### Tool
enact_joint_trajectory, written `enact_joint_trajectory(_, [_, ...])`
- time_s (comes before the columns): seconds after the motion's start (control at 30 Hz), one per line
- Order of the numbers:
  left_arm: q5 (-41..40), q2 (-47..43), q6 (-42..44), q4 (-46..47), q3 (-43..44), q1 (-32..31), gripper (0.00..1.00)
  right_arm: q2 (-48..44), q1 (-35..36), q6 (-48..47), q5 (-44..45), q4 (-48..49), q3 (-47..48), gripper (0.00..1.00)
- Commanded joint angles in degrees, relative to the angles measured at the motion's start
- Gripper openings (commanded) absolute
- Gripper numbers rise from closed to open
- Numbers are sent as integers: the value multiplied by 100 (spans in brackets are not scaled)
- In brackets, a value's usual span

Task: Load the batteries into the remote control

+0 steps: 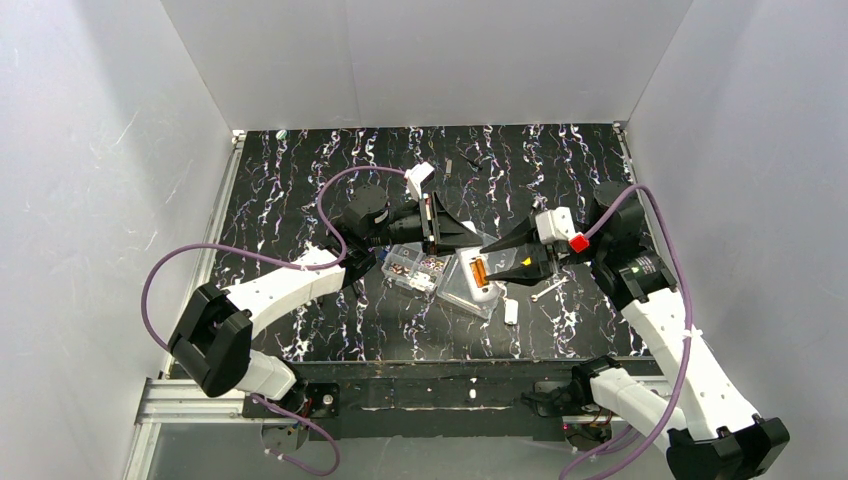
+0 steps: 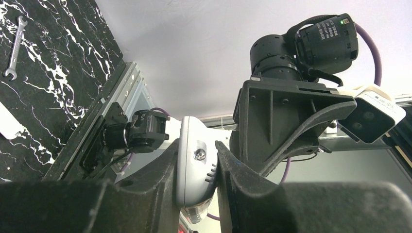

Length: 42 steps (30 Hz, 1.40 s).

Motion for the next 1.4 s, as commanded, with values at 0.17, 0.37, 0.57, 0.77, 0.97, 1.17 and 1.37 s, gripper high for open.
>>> enact_joint_trajectory(0.17, [239,-130,55,370,250,-27,0,53,-26,113,-346,162,190,53])
enact_joint_trajectory(0.37, [247,-82,23,415,264,-24,0,213,-25,-12,-256,142,93,52])
enact_joint_trajectory(0.57, [257,-68,12,423,280,-23,0,319,-25,-61,-256,137,86,51])
enact_joint_trajectory(0.77, [240,-60,-23,464,260,-26,0,329,-25,-113,-213,55,19,49])
enact_joint_trajectory(0.97, [230,-41,-41,487,269,-24,0,329,-25,-135,-216,-3,-39,45])
enact_joint_trajectory(1.17, [221,-32,-59,504,280,-22,0,340,-25,-237,-163,-146,-65,43])
enact_joint_trajectory(1.37, [213,-23,-73,513,293,-20,0,331,-25,-369,-63,-346,-79,42])
